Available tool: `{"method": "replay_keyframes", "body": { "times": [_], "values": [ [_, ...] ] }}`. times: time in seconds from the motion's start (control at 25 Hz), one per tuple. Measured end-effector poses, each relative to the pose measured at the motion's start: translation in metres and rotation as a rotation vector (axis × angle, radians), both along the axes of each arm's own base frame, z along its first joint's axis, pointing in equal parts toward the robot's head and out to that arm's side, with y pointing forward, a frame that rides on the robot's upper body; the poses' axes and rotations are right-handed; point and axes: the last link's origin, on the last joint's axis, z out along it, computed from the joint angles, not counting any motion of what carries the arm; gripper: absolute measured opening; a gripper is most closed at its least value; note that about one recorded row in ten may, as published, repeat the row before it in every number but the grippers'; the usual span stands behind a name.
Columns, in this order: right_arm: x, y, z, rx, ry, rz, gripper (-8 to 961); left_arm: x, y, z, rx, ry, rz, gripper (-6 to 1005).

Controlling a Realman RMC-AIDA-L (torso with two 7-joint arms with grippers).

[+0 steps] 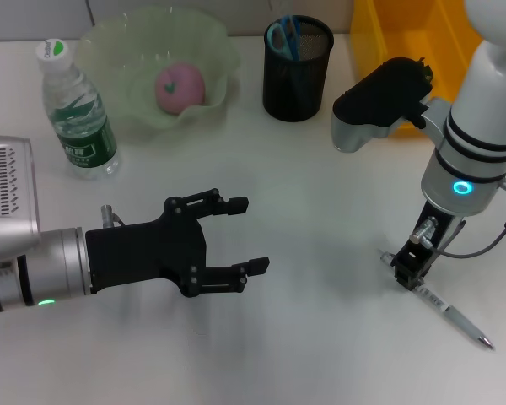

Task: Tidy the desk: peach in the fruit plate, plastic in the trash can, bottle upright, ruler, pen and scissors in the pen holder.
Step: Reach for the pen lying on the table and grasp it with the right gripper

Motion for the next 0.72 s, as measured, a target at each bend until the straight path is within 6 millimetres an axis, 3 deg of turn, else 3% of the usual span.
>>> {"method": "replay_keyframes", "body": {
  "times": [0.12,0.24,0.72],
  "values": [
    [0.0001,0.0000,0.0000,0.000,-0.001,0.000,318,0.0002,0.0000,0.0001,0.000,-0.001,0.000,831],
    [0.0007,-0.0003,0.0000,0.000,-0.001,-0.002,215,0.0003,0.0000,0.0001,0.000,-0.002,0.000,831],
    [0.0022,-0.0007,-0.0002,0.001,-0.002,-0.006,188,0.0017,0.0015,0.0004,0.001,-0.002,-0.006,831]
  ]
}}
